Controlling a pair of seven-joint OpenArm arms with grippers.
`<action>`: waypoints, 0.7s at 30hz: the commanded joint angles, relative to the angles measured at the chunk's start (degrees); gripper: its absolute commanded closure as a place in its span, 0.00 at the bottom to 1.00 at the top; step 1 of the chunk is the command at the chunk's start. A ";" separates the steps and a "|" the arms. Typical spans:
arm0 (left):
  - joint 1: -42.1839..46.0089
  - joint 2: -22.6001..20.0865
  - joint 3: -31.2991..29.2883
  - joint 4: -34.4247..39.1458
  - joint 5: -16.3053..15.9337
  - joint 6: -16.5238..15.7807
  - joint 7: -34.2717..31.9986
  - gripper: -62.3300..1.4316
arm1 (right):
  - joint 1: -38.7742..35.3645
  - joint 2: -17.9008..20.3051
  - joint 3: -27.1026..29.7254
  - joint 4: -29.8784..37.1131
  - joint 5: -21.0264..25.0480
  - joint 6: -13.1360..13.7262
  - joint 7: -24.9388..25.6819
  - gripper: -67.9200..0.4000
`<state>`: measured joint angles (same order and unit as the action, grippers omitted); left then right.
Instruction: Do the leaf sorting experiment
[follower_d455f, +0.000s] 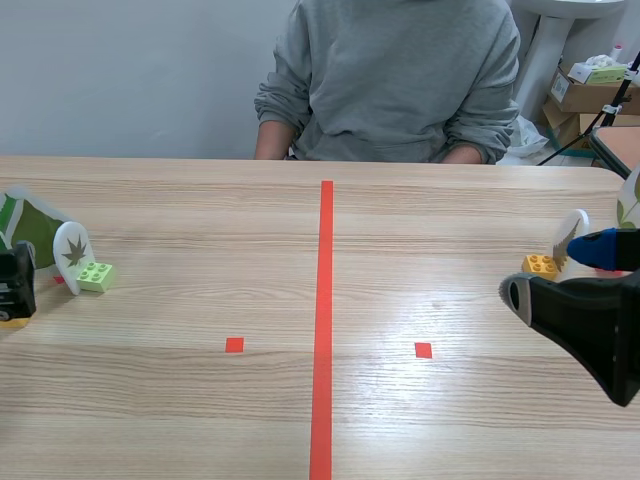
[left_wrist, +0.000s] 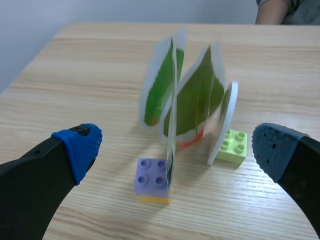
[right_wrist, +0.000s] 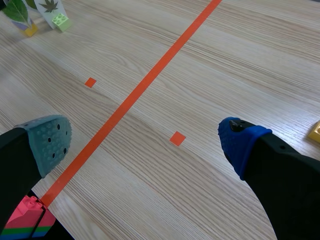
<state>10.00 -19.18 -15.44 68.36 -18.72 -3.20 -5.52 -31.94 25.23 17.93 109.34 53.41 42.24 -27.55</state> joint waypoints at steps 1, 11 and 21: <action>1.33 -1.27 -1.11 3.04 -0.37 0.07 -0.63 0.00 | 0.52 0.31 0.28 0.11 0.61 0.48 0.42 0.11; 11.32 -2.36 -1.33 21.92 -1.36 -5.16 1.70 0.00 | 0.52 0.31 0.28 0.11 0.63 0.48 0.44 0.11; 18.97 -5.64 -1.18 31.12 -6.29 -18.64 2.60 0.00 | 0.52 0.31 0.28 0.11 0.63 0.48 0.42 0.11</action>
<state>28.58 -24.34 -16.32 99.48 -23.88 -21.65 -2.11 -31.94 25.23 17.93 109.34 53.39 42.24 -27.55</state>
